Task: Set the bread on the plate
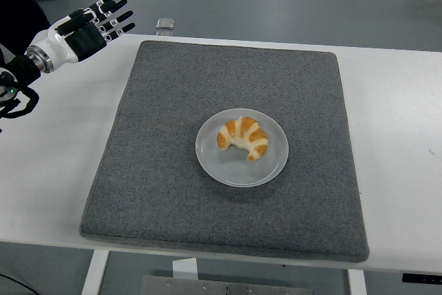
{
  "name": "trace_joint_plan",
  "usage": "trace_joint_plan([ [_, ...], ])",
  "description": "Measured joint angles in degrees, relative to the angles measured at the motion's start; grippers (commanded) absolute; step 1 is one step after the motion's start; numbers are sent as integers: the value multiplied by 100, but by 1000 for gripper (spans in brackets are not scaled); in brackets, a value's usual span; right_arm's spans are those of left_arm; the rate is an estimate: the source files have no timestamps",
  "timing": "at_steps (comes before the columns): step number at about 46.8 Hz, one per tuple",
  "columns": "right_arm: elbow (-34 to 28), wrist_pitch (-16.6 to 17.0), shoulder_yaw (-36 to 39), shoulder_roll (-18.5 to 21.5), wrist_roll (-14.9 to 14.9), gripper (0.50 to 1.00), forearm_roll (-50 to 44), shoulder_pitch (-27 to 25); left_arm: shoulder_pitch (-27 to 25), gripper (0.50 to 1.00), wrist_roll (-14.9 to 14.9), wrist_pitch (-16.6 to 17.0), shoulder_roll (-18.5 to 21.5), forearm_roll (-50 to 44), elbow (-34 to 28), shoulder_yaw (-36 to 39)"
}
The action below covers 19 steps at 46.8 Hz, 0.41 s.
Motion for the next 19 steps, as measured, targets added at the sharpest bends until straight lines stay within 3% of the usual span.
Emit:
trace_joint_plan([
  [19, 43, 2, -9, 0, -3, 952, -10, -108, -110, 1000, -6, -8, -13, 131, 172, -1],
])
